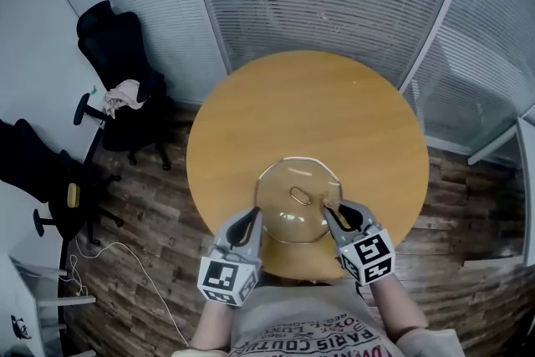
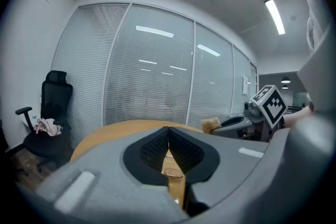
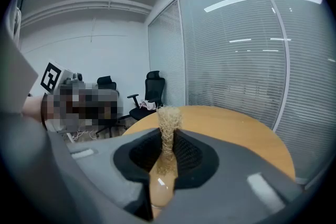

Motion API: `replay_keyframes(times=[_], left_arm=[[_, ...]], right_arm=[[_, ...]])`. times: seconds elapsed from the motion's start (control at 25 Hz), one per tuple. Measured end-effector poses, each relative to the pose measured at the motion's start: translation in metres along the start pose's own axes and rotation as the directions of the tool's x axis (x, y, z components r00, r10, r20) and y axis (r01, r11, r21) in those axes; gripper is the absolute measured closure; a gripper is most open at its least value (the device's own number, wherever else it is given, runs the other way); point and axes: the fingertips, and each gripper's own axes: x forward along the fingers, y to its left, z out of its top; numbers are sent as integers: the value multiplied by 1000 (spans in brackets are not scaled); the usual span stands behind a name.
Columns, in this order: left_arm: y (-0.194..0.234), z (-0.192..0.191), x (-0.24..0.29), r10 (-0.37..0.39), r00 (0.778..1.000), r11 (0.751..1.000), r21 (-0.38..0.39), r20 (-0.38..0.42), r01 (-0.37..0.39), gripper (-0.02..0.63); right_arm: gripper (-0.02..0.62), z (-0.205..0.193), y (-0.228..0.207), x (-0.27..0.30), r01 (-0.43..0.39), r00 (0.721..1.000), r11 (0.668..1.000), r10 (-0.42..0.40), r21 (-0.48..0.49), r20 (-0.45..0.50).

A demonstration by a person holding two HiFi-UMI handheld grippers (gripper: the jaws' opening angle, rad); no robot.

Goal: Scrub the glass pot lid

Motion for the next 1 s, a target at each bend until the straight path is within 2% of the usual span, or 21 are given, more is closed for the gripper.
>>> replay_keyframes(times=[0.32,0.52,0.72,0.88,1.0], left_arm=[[80,21,46,-80,997,996,26,2,80,598],[123,15,64,-97,995,995,29,-22,98,598],[153,-5,74,-99,994,995,-4,-49,98,598],[168,-19,77,-97,992,994,-51,-80,93,598],[180,-25,79,-101,991,991,-93,-84,93,598]], right_arm=[[532,30,-5,82,67,995,997,-63,48,-78],[532,11,-14,146,78,973,997,-69,29,-222],[532,-32,-26,199,50,912,998,-65,-47,-405],[532,-67,-45,233,8,844,991,-81,-137,-531],[532,-90,-63,250,-17,781,979,-114,-203,-614]])
